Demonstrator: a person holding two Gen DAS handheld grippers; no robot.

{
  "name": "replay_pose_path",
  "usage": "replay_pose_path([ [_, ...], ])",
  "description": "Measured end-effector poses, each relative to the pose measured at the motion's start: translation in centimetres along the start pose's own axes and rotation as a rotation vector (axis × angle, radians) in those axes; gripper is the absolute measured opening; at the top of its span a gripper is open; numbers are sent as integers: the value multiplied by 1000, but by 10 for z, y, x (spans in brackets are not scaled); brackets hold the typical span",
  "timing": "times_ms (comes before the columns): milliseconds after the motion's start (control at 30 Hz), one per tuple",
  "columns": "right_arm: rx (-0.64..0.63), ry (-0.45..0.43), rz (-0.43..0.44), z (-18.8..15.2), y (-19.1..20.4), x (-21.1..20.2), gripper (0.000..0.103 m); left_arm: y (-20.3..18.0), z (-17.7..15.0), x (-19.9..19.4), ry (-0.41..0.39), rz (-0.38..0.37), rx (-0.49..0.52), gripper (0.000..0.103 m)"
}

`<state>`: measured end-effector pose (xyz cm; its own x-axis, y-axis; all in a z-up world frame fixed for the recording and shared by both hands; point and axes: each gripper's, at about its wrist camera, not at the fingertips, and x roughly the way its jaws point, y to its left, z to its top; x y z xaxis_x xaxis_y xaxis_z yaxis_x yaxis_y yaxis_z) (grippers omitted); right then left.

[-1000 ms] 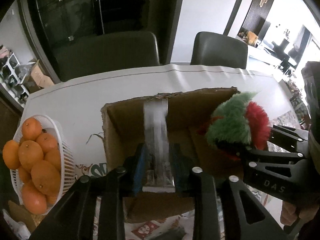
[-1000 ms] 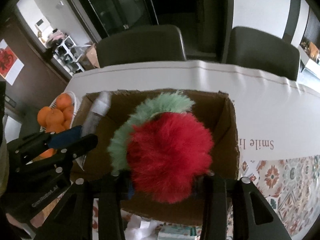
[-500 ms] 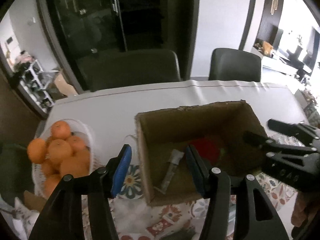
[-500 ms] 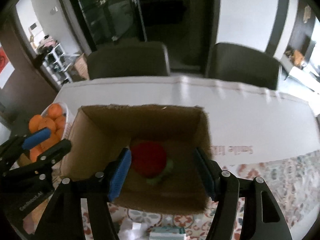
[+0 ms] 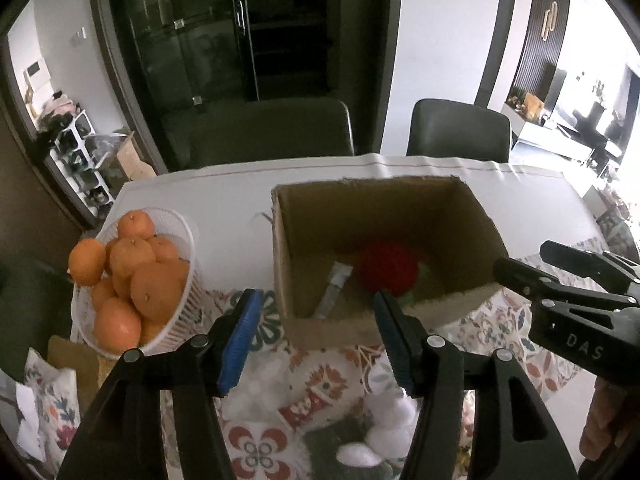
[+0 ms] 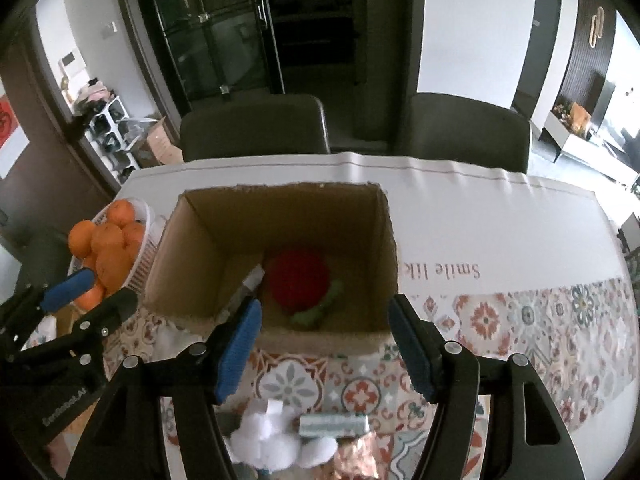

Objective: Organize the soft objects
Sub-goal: 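Move both tools back toward the remaining items on the runner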

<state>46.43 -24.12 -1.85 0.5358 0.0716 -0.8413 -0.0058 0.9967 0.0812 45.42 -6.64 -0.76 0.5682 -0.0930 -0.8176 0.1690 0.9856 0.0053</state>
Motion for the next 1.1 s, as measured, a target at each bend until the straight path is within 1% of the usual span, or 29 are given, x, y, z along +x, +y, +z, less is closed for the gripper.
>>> replay_pose_path([
  [200, 33, 17, 1, -29, -11, -7, 67, -13, -25, -3, 28, -29, 18, 60],
  [300, 40, 35, -28, -49, -15, -8, 67, -19, -40, -4, 41, -32, 21, 61],
  [433, 71, 47, -34, -73, -19, -12, 67, -24, -59, -6, 54, -42, 26, 61],
  [567, 108, 68, -15, -93, -21, -11, 67, -23, -80, -4, 90, -70, -5, 62],
  [633, 114, 81, -17, -102, -19, -10, 67, -21, -90, -4, 99, -68, -17, 63],
  [733, 103, 89, -42, -116, -17, -10, 67, -21, -106, -4, 108, -63, -8, 67],
  [800, 103, 93, -53, -125, -16, -10, 67, -21, -115, -2, 127, -63, -6, 69],
  [900, 109, 103, -61, -137, -14, -9, 68, -19, -130, 1, 154, -54, -13, 75],
  [933, 108, 116, -67, -142, -14, -7, 70, -18, -133, 2, 162, -56, -16, 75],
  [967, 111, 131, -68, -145, -14, -6, 76, -18, -137, 5, 180, -60, -21, 76],
  [1000, 118, 143, -64, -148, -15, -4, 78, -18, -140, 7, 196, -67, -23, 76],
  [1067, 140, 173, -56, -156, -16, 0, 78, -19, -144, 10, 217, -69, -23, 78],
  [1100, 150, 188, -52, -159, -17, 2, 78, -19, -146, 11, 225, -70, -22, 81],
])
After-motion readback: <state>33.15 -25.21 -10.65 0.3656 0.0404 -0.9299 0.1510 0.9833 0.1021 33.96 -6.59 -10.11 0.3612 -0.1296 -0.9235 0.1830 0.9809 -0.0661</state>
